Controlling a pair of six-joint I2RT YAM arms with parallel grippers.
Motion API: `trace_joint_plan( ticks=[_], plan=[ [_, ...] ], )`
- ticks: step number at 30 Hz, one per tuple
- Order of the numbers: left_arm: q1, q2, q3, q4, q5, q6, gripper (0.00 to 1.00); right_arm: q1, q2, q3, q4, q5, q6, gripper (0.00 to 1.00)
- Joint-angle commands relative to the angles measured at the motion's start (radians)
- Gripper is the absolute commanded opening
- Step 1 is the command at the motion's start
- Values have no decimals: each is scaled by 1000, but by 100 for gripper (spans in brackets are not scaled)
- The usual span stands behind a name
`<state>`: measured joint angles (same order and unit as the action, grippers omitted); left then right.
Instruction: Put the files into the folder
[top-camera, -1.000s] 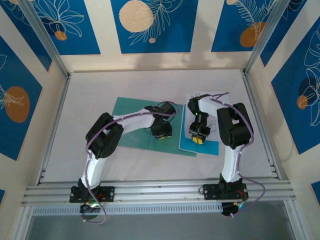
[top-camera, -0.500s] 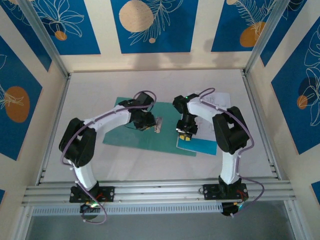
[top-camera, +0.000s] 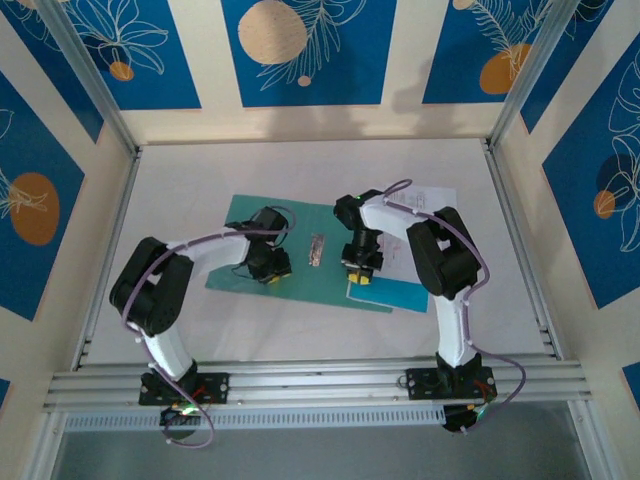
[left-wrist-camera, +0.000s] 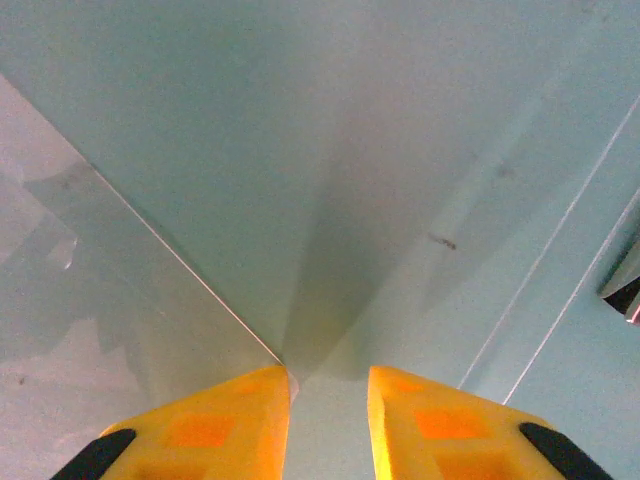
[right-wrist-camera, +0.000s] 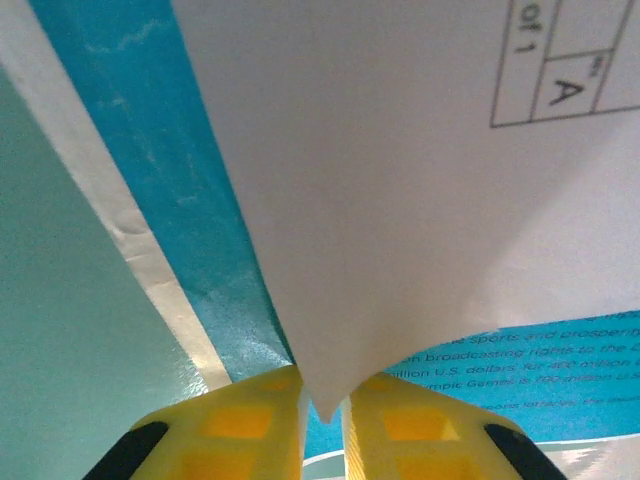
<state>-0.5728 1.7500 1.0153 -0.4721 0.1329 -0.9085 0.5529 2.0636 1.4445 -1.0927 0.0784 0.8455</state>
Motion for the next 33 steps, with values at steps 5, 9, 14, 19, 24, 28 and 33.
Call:
trace_joint_plan(
  ticks=[5, 9, 14, 19, 24, 28, 33],
  plan=[
    [-56, 10, -93, 86, 50, -129, 27, 63, 75, 47, 31, -70, -70, 19],
    [-80, 0, -123, 128, 47, -201, 26, 89, 96, 76, 31, -88, -94, 19],
    [-110, -29, -178, 178, 46, -311, 26, 118, 115, 98, 25, -95, -109, 19],
    [-166, -64, -223, 239, 18, -452, 26, 113, 79, 66, 25, -69, -105, 18],
    [-227, -68, -234, 309, -6, -578, 26, 92, -10, 29, 49, -66, -99, 19],
    [-237, -77, -201, 282, -35, -577, 26, 67, -95, 11, 69, -80, -90, 20],
    [-227, -108, -160, 215, -75, -515, 27, 17, -181, -6, 80, -94, -85, 23]
  ],
)
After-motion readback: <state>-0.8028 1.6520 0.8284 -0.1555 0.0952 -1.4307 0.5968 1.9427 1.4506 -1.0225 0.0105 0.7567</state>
